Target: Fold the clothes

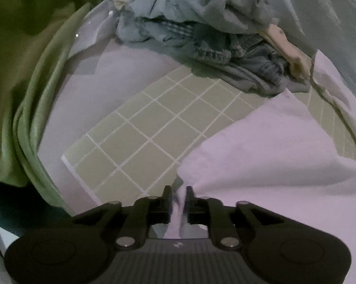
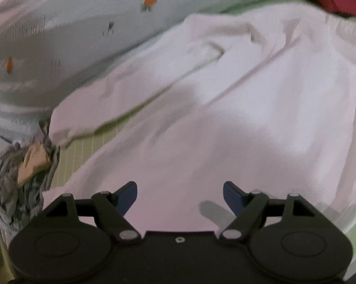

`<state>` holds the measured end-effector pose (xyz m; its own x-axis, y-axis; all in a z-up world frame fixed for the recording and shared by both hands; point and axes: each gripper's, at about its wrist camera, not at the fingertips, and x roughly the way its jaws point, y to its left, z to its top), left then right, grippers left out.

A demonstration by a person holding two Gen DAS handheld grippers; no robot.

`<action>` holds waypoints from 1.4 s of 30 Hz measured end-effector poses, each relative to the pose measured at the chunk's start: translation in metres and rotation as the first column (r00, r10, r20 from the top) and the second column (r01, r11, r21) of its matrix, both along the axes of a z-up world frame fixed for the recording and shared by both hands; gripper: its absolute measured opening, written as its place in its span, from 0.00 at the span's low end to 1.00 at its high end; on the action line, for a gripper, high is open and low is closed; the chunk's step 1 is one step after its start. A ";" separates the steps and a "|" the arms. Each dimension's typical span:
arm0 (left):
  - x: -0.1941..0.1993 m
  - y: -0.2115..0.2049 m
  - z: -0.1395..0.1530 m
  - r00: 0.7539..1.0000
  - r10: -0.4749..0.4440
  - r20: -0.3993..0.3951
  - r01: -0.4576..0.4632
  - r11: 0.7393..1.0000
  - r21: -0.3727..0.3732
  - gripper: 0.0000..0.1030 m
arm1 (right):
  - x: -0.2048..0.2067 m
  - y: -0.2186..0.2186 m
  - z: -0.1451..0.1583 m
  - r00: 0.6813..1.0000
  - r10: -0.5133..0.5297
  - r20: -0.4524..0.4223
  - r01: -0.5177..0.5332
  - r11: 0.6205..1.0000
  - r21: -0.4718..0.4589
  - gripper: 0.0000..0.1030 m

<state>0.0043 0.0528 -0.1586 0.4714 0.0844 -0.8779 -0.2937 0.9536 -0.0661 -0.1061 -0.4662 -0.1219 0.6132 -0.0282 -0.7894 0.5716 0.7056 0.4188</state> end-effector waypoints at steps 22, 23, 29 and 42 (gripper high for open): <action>-0.013 -0.198 0.059 0.975 -0.142 0.172 0.145 0.989 -0.004 0.81 | -0.146 -0.227 0.003 0.885 -0.462 0.051 0.465 0.876 -0.130 1.00; -0.019 -0.212 0.061 0.974 -0.142 0.179 0.146 0.989 -0.009 0.82 | -0.152 -0.247 -0.001 0.877 -0.478 0.052 0.481 0.868 -0.123 1.00; -0.057 -0.288 0.062 0.975 -0.142 0.172 0.144 0.990 0.005 0.83 | -0.160 -0.342 -0.026 0.872 -0.488 0.042 0.488 0.873 0.017 0.59; -0.086 -0.319 0.063 0.987 -0.073 0.146 0.067 0.997 0.042 0.83 | -0.221 -0.389 -0.021 0.863 -0.502 -0.054 0.474 0.843 -0.255 0.14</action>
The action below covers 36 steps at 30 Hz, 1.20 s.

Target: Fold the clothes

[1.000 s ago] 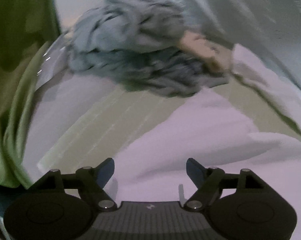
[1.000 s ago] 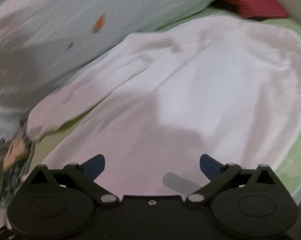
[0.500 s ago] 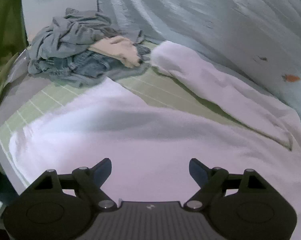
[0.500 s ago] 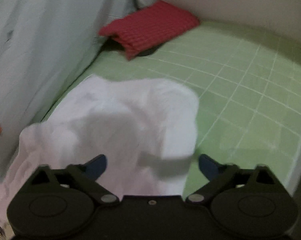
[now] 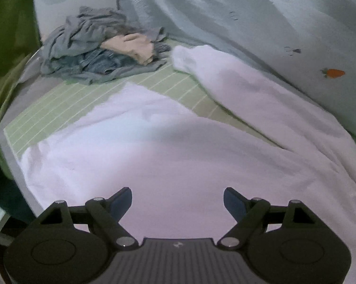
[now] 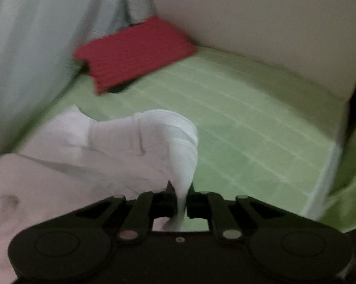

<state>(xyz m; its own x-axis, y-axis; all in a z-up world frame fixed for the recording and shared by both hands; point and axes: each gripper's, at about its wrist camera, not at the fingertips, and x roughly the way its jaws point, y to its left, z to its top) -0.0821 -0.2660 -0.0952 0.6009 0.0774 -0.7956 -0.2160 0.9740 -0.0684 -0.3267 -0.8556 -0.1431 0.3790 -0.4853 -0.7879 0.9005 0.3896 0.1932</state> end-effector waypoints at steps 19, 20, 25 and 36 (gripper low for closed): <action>0.108 0.145 -0.004 0.998 -0.027 -0.050 0.028 0.999 0.021 0.83 | 0.139 0.189 0.024 0.951 0.305 -0.047 -0.308 0.929 -0.203 0.97; 0.118 0.149 -0.006 0.997 -0.044 -0.058 0.045 0.999 0.013 0.84 | 0.149 0.203 0.021 0.947 0.316 -0.047 -0.319 0.928 -0.190 0.97; 0.173 0.160 -0.023 0.990 -0.113 -0.084 0.113 0.994 0.001 0.85 | 0.192 0.250 0.007 0.931 0.360 -0.052 -0.364 0.922 -0.134 0.97; 0.257 0.158 -0.064 0.970 -0.207 -0.126 0.202 0.978 -0.055 0.84 | 0.253 0.262 0.004 0.925 0.320 -0.206 -0.349 0.928 -0.128 0.97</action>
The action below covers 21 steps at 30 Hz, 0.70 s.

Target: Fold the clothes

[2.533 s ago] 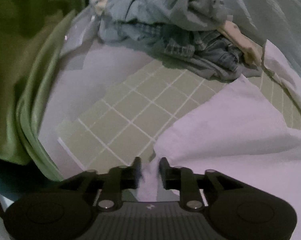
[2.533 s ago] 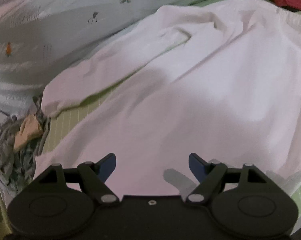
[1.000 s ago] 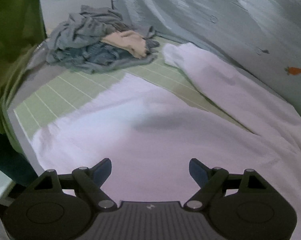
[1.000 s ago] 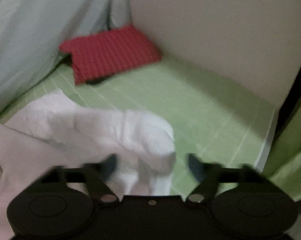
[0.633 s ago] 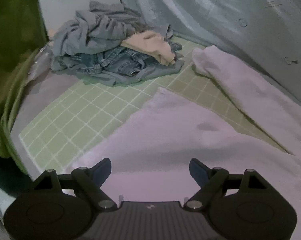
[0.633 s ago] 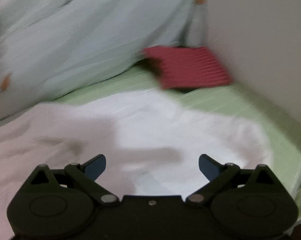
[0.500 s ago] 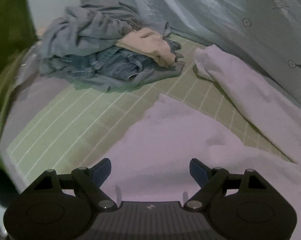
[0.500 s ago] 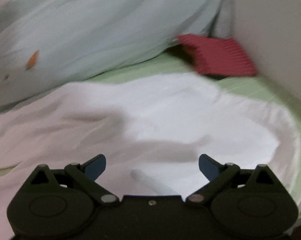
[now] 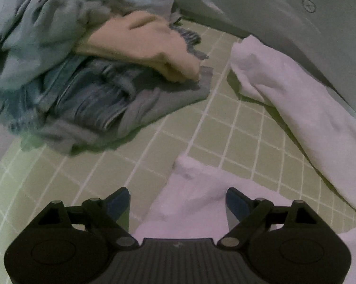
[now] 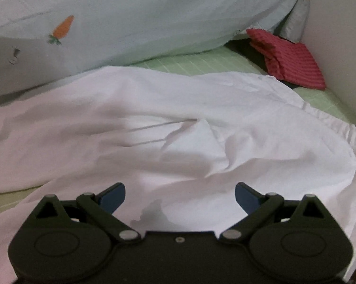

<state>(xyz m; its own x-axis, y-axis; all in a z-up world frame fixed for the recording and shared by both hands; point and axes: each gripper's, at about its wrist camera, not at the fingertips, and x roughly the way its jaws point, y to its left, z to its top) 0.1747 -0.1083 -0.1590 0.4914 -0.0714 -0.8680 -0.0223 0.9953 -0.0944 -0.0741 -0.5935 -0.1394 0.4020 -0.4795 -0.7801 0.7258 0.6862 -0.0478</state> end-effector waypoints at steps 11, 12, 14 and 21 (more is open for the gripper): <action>-0.001 0.032 0.016 0.987 0.132 0.087 -0.134 0.991 0.017 0.04 | 0.015 0.001 -0.007 0.998 0.063 -0.030 -0.063 0.998 0.008 0.97; -0.001 0.039 0.018 0.982 0.162 0.095 -0.164 0.986 0.019 0.04 | 0.014 0.000 -0.007 0.998 0.062 -0.024 -0.062 0.998 0.008 0.97; 0.002 0.048 0.023 0.969 0.218 0.116 -0.227 0.972 0.067 0.03 | 0.012 -0.004 -0.009 0.999 0.049 -0.013 -0.049 0.999 0.019 0.97; 0.019 0.031 0.043 0.977 0.158 0.144 -0.155 0.987 -0.031 0.47 | 0.012 -0.010 -0.018 1.000 0.025 0.010 -0.025 0.998 0.065 0.97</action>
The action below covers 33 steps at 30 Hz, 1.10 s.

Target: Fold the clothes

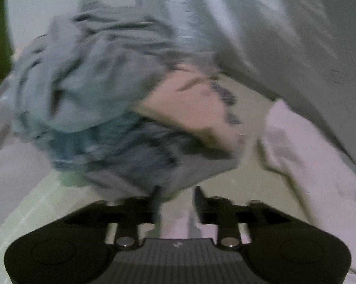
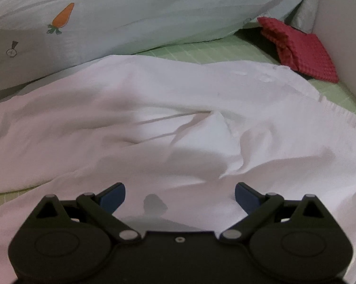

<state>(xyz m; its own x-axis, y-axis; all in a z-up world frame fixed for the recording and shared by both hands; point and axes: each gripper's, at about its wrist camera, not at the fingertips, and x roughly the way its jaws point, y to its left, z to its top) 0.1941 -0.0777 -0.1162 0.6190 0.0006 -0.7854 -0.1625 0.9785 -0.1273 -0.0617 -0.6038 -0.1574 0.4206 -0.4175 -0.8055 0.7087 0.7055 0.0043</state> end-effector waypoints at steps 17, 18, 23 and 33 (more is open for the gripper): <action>0.110 -0.095 -0.039 0.989 -0.145 -0.016 0.144 0.989 -0.046 0.57 | 0.032 -0.024 0.002 1.000 -0.021 -0.006 0.021 1.000 -0.014 0.97; 0.115 -0.096 -0.041 0.989 -0.148 -0.027 0.147 0.988 -0.051 0.37 | 0.034 -0.024 0.003 1.000 -0.009 -0.004 0.009 1.000 -0.016 0.97; 0.116 -0.086 -0.023 0.988 -0.154 -0.004 0.154 0.986 -0.066 0.04 | 0.047 -0.022 0.007 0.999 0.042 0.006 -0.041 0.999 -0.027 0.97; 0.075 -0.039 0.038 0.993 -0.111 0.035 0.113 0.992 -0.049 0.06 | 0.040 -0.021 0.008 0.999 0.026 0.044 -0.026 1.000 -0.002 0.97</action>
<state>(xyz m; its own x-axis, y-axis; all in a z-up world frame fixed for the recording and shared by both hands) 0.2692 -0.1163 -0.0783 0.6380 -0.1096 -0.7622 -0.0475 0.9823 -0.1810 -0.0217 -0.6243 -0.1490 0.4662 -0.4073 -0.7853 0.6890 0.7240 0.0335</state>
